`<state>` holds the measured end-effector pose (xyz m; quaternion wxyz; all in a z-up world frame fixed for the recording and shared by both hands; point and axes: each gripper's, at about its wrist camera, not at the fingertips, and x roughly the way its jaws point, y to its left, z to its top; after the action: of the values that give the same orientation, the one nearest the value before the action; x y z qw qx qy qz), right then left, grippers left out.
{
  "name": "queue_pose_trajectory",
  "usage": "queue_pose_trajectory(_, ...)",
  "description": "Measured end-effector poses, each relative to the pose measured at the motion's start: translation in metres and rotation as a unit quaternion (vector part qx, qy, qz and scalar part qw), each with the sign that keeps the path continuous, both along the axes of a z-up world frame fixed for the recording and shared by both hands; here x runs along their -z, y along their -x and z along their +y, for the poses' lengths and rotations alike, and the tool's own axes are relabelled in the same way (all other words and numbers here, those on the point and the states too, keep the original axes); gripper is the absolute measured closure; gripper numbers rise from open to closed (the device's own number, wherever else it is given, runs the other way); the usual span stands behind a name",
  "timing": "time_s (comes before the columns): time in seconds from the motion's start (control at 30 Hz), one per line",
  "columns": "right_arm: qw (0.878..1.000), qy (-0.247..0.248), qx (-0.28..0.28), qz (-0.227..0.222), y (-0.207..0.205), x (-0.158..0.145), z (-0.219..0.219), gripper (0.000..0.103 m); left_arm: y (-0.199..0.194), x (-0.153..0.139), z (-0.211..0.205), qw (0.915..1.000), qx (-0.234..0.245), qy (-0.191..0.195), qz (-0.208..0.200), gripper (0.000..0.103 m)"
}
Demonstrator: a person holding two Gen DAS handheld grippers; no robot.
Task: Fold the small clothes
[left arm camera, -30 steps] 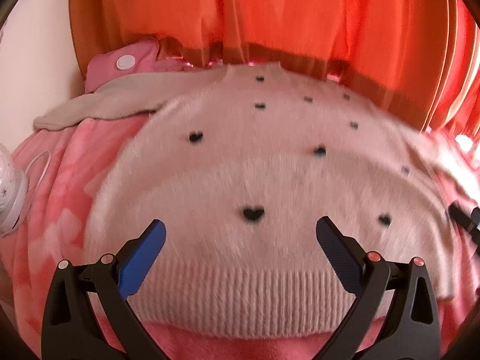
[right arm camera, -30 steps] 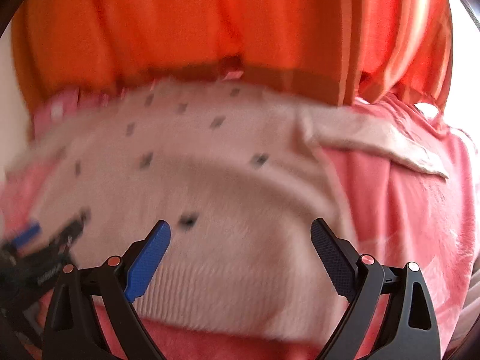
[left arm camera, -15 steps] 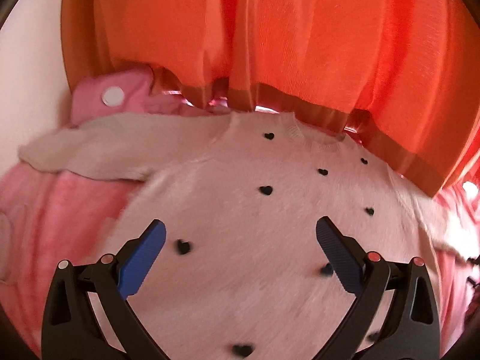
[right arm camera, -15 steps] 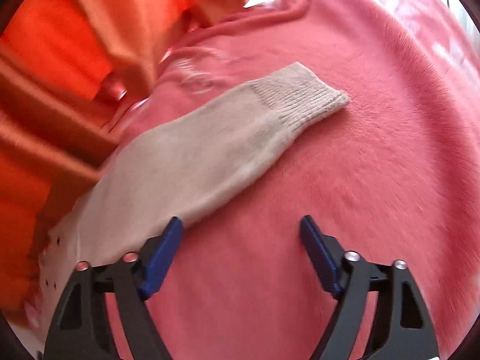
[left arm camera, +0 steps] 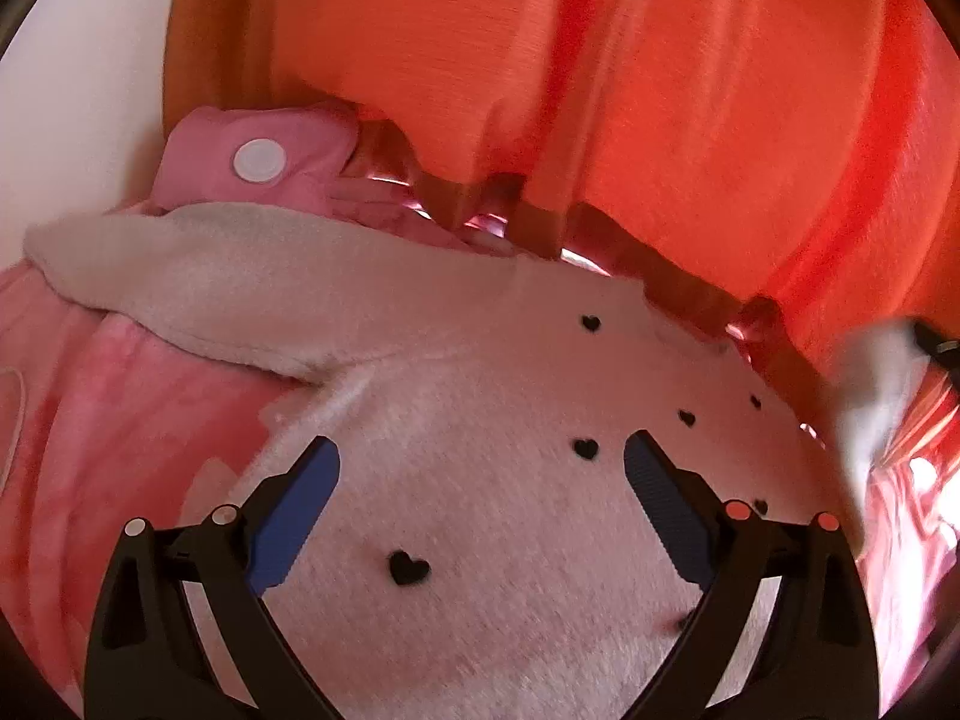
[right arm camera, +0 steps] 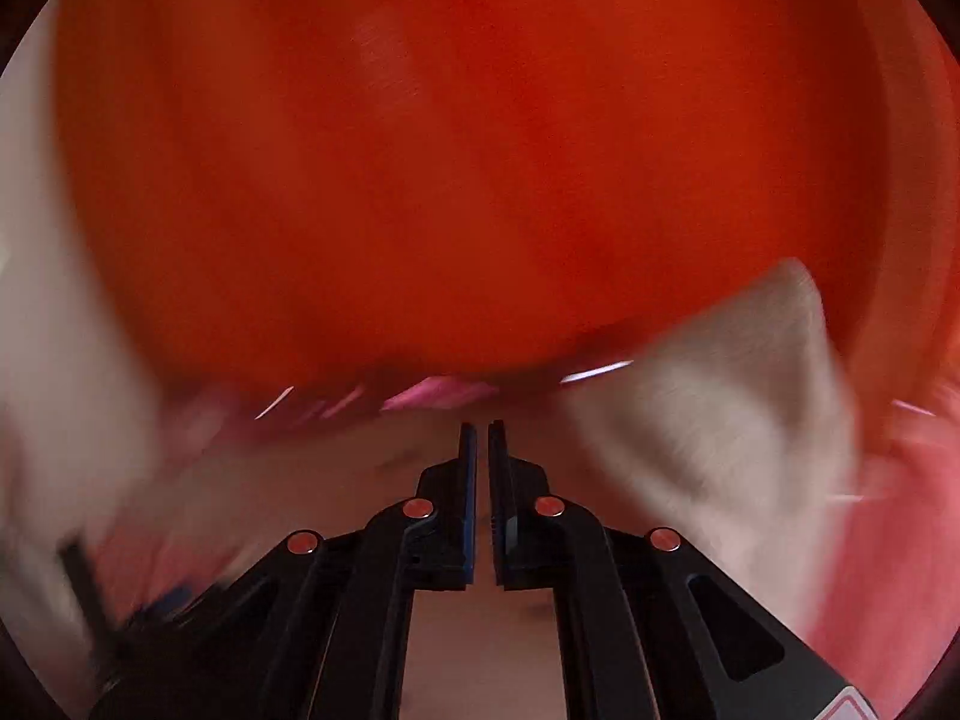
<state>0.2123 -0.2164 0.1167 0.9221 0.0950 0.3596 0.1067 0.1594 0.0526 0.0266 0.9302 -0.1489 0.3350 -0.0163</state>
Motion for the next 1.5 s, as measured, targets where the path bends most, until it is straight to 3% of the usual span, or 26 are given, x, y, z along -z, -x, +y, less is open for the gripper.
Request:
queue_pose_trajectory(0.07,0.998,0.055,-0.021,0.026,-0.005,0.032,0.050,0.091,-0.006,0.002,0.007,1.0000,-0.002,0.009,0.000,0.008)
queue_pose_trajectory(0.13,0.997,0.057,-0.012,0.043,-0.002,0.046,0.047,0.091,-0.016,0.007,0.014,0.9997,0.004,0.023,0.010,0.006)
queue_pose_trajectory(0.2,0.998,0.030,0.021,0.055,0.012,0.051,0.016,0.083,-0.030,0.018,0.018,0.9980,0.016,0.051,0.031,0.006)
queue_pose_trajectory(0.27,0.995,0.020,0.070,0.064,0.023,0.054,-0.024,0.056,-0.037,0.023,0.020,0.9956,0.027,0.079,0.043,0.006)
queue_pose_trajectory(0.3,0.992,0.022,0.109,0.065,0.034,0.052,-0.051,0.054,-0.039,0.024,0.018,0.9935,0.034,0.098,0.045,0.006)
queue_pose_trajectory(0.37,0.984,0.013,0.167,0.060,0.045,0.049,-0.090,0.053,-0.039,0.023,0.012,0.9921,0.041,0.110,0.044,0.006)
queue_pose_trajectory(0.47,0.982,-0.005,0.162,0.094,0.015,0.062,-0.105,0.050,-0.031,0.015,-0.001,0.9948,0.046,0.085,0.030,0.005)
queue_pose_trajectory(0.57,0.983,-0.007,0.120,0.139,-0.017,0.084,-0.084,0.043,-0.023,0.008,-0.011,0.9971,0.054,0.052,0.014,0.005)
queue_pose_trajectory(0.67,0.968,0.040,0.115,0.218,-0.050,0.127,-0.052,0.043,-0.024,0.011,-0.016,0.9974,0.057,0.039,0.020,0.005)
queue_pose_trajectory(0.7,0.963,0.047,0.124,0.235,-0.055,0.138,-0.047,0.044,-0.024,0.012,-0.014,0.9975,0.055,0.039,0.023,0.005)
queue_pose_trajectory(0.73,0.963,0.052,0.130,0.231,-0.058,0.139,-0.042,0.056,-0.025,0.014,-0.012,0.9975,0.051,0.041,0.027,0.005)
queue_pose_trajectory(0.77,0.964,0.068,0.132,0.221,-0.062,0.133,-0.035,0.094,-0.026,0.015,-0.010,0.9976,0.046,0.042,0.029,0.005)
queue_pose_trajectory(0.83,0.972,0.042,0.105,0.207,-0.067,0.110,-0.024,0.096,-0.026,0.015,-0.003,0.9979,0.034,0.047,0.029,0.005)
queue_pose_trajectory(0.9,0.986,0.031,0.065,0.151,-0.075,0.065,0.005,0.097,-0.025,0.012,0.003,0.9980,0.024,0.052,0.025,0.005)
queue_pose_trajectory(1.0,0.996,0.002,-0.022,0.091,-0.090,0.012,0.068,0.093,-0.023,0.009,0.012,0.9979,0.014,0.060,0.017,0.005)
queue_pose_trajectory(1.03,0.995,-0.008,-0.046,0.090,-0.095,0.011,0.081,0.085,-0.023,0.009,0.014,0.9978,0.013,0.062,0.017,0.005)
queue_pose_trajectory(1.07,0.991,-0.012,-0.098,0.094,-0.105,0.015,0.109,0.067,-0.023,0.009,0.016,0.9978,0.012,0.063,0.018,0.005)
queue_pose_trajectory(1.1,0.990,0.001,-0.106,0.096,-0.107,0.018,0.119,0.062,-0.024,0.011,0.018,0.9977,0.011,0.064,0.021,0.005)
queue_pose_trajectory(1.17,0.991,0.057,-0.078,0.091,-0.099,0.025,0.129,0.061,-0.028,0.016,0.022,0.9973,0.011,0.066,0.030,0.005)
queue_pose_trajectory(1.27,0.995,0.054,-0.052,0.059,-0.056,0.027,0.085,0.057,-0.033,0.020,0.027,0.9963,0.008,0.076,0.040,0.005)
queue_pose_trajectory(1.33,0.995,0.075,0.006,0.063,-0.015,0.034,0.035,0.051,-0.040,0.024,0.028,0.9950,0.014,0.085,0.051,0.005)
queue_pose_trajectory(1.47,0.980,0.118,0.124,0.105,0.062,0.075,-0.061,0.048,-0.056,0.034,0.026,0.9934,0.008,0.087,0.075,0.005)
queue_pose_trajectory(1.5,0.971,0.125,0.163,0.124,0.074,0.089,-0.083,0.048,-0.063,0.037,0.024,0.9917,0.007,0.098,0.084,0.005)
